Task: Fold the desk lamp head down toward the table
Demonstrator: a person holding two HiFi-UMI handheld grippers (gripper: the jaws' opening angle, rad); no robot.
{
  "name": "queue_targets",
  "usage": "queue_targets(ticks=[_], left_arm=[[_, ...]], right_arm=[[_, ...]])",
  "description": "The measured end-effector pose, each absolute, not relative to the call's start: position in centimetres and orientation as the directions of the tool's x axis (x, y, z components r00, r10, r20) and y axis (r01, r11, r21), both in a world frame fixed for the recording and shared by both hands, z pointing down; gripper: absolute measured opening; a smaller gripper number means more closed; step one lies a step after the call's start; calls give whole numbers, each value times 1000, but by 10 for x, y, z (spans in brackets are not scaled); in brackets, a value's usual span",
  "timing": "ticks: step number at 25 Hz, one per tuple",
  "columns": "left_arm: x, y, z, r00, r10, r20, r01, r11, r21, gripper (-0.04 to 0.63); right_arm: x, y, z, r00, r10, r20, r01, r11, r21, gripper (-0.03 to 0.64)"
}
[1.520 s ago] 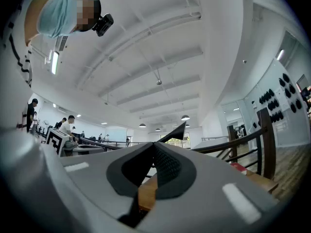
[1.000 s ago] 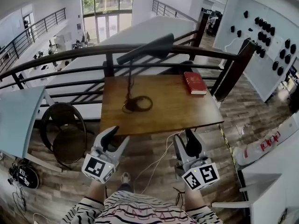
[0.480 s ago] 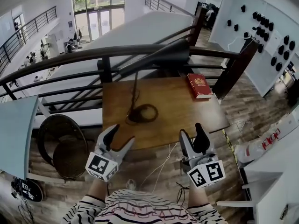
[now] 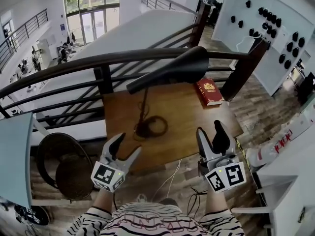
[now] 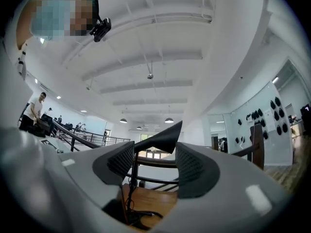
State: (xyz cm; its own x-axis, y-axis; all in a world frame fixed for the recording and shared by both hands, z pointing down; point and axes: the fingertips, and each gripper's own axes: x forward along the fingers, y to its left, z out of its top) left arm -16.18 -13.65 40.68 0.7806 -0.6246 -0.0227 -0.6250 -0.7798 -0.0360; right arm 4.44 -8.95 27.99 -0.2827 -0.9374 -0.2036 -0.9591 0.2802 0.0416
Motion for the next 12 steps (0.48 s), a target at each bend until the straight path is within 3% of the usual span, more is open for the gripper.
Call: queue_targets(ticks=[12], left_arm=[[-127, -215, 426, 740, -673, -3, -673, -739, -28, 290]], right_arm=[[84, -185, 256, -354, -915, -195, -931, 325, 166, 252]])
